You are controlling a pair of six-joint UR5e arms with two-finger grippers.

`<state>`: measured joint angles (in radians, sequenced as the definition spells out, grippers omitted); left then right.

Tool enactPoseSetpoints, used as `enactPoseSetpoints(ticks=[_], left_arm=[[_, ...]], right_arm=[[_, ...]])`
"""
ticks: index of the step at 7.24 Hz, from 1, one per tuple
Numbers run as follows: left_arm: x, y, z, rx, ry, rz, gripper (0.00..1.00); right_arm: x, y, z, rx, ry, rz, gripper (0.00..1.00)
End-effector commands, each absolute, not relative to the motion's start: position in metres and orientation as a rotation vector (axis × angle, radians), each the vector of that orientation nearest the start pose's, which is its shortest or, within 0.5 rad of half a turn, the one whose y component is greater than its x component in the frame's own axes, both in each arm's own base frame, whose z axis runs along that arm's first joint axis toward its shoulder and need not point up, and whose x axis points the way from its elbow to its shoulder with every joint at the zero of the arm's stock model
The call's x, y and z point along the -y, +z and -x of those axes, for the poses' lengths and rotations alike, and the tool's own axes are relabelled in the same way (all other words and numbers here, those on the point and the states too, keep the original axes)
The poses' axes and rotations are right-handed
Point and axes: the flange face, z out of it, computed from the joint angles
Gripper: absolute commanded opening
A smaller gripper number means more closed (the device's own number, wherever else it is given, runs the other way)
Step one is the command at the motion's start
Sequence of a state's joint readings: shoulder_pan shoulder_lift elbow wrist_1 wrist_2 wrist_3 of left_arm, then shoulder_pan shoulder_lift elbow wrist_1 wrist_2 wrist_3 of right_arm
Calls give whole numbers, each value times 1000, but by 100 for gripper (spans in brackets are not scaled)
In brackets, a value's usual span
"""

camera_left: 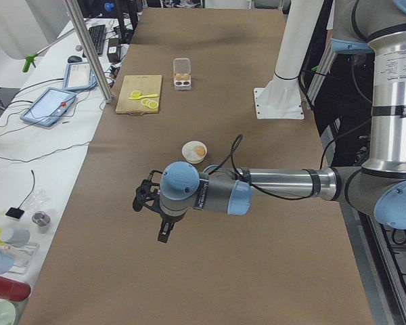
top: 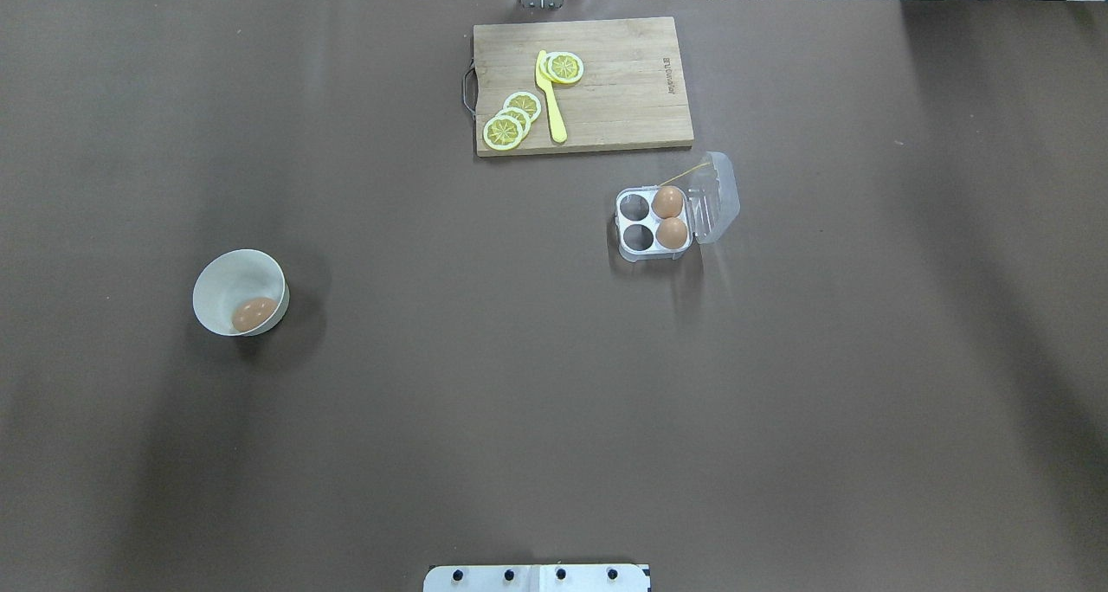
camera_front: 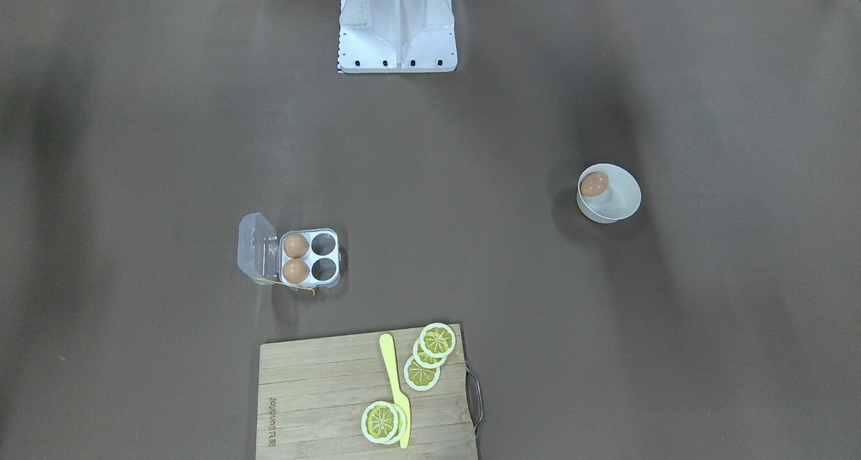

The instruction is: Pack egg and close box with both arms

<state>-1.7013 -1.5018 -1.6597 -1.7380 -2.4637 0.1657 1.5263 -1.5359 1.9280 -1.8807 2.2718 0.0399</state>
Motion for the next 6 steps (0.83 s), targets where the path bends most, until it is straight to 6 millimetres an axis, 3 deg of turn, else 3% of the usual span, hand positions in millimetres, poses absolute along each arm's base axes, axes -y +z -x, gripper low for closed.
enactPoseSetpoints(ticks=[1,2,3,4,6], left_arm=[[464,619,117,-854,113,-303,97],[469,612,117,-845,114,-312,97],[475,592,108,-811,151,-339,97],[481,579,83,-829,188,-331,97],[506,522,-5,-871,220,-283,97]], right_arm=[[484,508,-48,703,-31,-43,100],[482,510,-48,703,-30,-40,100],[481,511,-48,703,-29,-37,100],[480,514,-48,703,-28,-33,100],[477,519,-48,702,-24,-21,100]])
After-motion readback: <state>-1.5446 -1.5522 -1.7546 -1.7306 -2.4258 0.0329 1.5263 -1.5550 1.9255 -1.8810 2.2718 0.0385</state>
